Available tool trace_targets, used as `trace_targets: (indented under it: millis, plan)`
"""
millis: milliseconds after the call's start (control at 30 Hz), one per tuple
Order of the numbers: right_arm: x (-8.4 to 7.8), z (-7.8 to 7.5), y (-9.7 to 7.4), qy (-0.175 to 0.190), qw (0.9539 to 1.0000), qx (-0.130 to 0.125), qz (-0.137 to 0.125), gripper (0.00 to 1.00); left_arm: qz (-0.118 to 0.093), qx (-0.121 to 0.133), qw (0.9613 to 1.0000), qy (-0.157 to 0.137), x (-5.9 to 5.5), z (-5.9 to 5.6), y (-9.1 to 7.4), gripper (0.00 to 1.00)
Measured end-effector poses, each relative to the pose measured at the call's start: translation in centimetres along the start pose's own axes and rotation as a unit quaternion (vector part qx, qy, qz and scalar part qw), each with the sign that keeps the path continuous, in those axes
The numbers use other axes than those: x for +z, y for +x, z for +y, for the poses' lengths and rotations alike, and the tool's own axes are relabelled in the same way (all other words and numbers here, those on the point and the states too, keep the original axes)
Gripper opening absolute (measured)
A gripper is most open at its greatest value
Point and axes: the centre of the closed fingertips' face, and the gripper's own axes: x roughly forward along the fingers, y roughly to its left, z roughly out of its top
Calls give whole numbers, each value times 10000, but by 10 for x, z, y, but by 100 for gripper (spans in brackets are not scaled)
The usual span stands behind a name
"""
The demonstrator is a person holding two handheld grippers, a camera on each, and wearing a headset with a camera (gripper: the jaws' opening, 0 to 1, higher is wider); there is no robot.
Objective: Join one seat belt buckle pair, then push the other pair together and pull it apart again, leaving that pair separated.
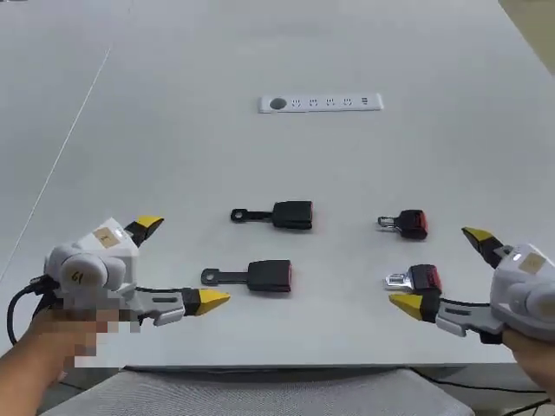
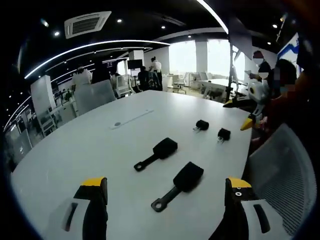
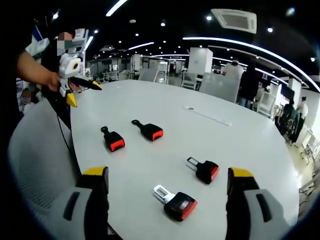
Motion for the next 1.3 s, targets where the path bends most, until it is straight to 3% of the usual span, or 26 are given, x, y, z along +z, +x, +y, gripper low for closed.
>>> trace_targets:
  millis: [1300]
  plan:
    - [0,1,1,3,10000,34,18,99,49,-13,10000,60,1,1,3,100]
